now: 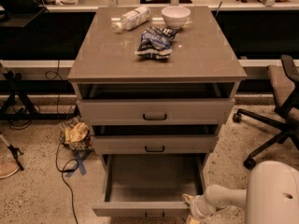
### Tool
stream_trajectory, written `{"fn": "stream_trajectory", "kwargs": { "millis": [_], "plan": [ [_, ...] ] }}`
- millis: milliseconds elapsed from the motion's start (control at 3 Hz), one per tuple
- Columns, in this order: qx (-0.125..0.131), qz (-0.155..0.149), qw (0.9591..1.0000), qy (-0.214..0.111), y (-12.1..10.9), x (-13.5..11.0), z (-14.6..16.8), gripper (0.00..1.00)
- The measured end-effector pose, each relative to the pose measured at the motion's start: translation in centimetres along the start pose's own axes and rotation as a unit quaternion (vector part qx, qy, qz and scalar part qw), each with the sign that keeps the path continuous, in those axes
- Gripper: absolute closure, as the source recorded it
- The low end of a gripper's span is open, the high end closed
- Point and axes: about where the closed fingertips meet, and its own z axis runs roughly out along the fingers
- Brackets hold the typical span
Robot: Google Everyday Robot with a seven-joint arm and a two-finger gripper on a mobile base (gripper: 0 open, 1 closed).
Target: Open bottom drawer
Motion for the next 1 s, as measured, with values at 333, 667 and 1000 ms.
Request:
{"fn": "stream_trajectory", "kwargs": {
  "millis": [333,667,1000],
  "plan": [
    [-0.005,0.007,1.0000,-0.003,0.6,0.3,0.0,0.49],
    [-0.003,0.009,0.9999,-0.004,0.9,0.4,-0.1,0.80],
    [0.004,0.016,0.9998,-0.010,1.9,0.9,-0.5,1.00]
  ]
}}
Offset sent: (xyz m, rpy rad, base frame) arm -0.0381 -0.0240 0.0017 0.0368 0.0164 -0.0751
